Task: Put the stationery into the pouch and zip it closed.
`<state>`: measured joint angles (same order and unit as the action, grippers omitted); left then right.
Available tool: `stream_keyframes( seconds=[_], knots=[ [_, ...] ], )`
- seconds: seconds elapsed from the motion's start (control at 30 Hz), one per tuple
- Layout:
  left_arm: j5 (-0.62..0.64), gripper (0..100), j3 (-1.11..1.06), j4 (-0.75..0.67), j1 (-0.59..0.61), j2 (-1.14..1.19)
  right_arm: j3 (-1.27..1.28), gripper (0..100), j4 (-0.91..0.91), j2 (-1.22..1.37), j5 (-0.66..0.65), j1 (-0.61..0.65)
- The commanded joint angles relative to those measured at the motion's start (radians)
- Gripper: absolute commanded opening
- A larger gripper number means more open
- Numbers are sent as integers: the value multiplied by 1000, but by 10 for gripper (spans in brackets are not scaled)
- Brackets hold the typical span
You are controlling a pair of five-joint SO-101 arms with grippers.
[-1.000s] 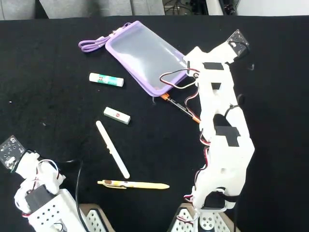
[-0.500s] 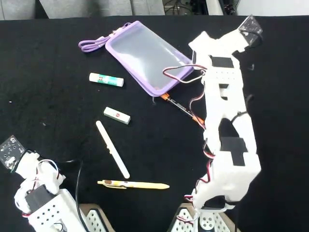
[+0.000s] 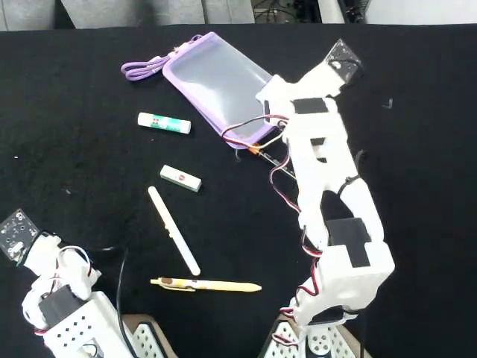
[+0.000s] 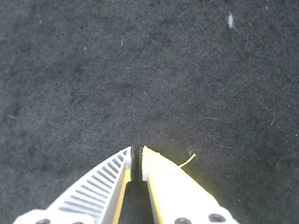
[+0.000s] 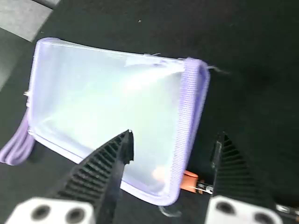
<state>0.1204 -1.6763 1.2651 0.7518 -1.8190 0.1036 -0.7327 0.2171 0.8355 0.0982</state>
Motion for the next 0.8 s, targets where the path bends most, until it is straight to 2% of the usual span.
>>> stream_keyframes(
  seconds=[0.0,0.53,0.77],
  knots=[
    [-2,51,-22,5,7,-2,18,275,91,19,29,14],
    [-2,51,-22,5,7,-2,143,269,410,93,21,21],
    [-2,51,-22,5,7,-2,140,54,420,93,21,18]
  ],
)
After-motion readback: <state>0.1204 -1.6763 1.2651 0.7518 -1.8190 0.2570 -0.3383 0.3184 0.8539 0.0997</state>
